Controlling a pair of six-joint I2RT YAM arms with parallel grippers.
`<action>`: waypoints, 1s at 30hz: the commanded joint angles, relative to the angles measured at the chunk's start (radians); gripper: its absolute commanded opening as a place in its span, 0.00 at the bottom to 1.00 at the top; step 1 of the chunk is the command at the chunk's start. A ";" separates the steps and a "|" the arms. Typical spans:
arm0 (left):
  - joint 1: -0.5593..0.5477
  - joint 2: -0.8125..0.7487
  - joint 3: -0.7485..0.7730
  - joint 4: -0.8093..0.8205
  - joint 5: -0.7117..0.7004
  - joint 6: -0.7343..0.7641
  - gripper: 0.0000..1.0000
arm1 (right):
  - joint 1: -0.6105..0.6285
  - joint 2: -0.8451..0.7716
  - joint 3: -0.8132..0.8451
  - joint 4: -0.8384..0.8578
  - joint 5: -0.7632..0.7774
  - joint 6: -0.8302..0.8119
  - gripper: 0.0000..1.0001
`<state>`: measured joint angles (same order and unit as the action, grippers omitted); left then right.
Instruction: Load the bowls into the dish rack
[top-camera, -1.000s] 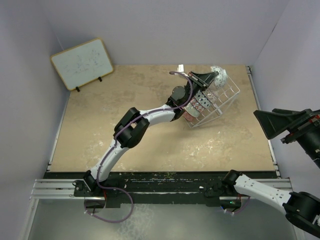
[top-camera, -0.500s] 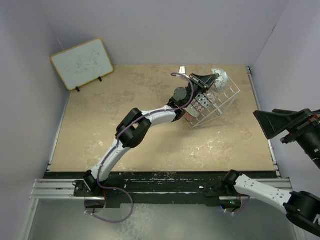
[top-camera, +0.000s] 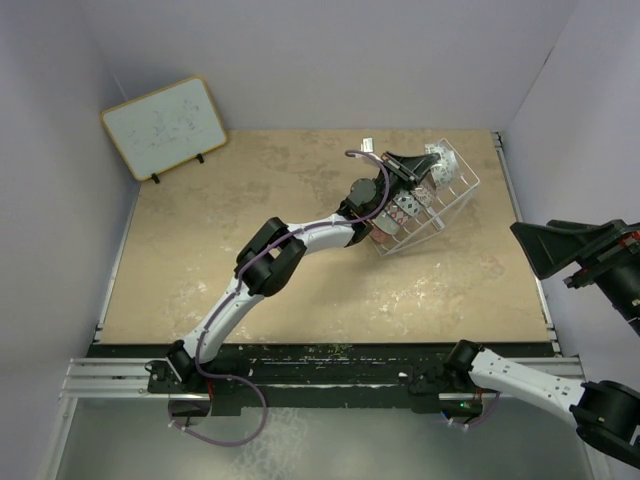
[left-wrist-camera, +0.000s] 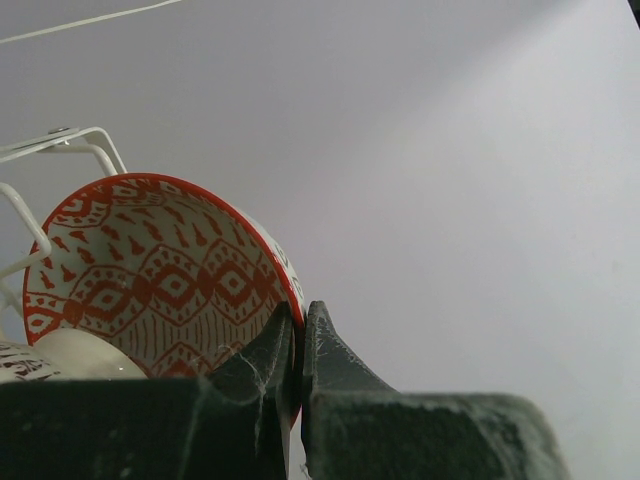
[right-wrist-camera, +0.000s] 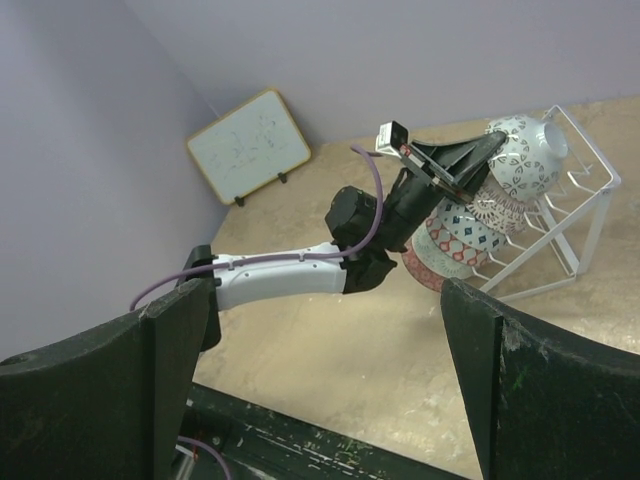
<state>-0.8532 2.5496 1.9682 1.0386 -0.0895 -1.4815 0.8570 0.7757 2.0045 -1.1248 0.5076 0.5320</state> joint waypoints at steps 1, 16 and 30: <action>0.005 -0.077 -0.016 0.024 -0.035 -0.024 0.00 | 0.014 -0.005 -0.004 0.004 0.034 0.015 1.00; 0.007 -0.218 -0.122 -0.208 -0.091 -0.050 0.11 | 0.031 -0.009 -0.003 0.003 0.053 0.020 1.00; 0.007 -0.261 -0.201 -0.239 -0.102 -0.083 0.16 | 0.049 -0.031 -0.034 0.004 0.068 0.036 1.00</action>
<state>-0.8558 2.3596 1.7844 0.8070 -0.1619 -1.5700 0.8932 0.7494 1.9797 -1.1278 0.5457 0.5560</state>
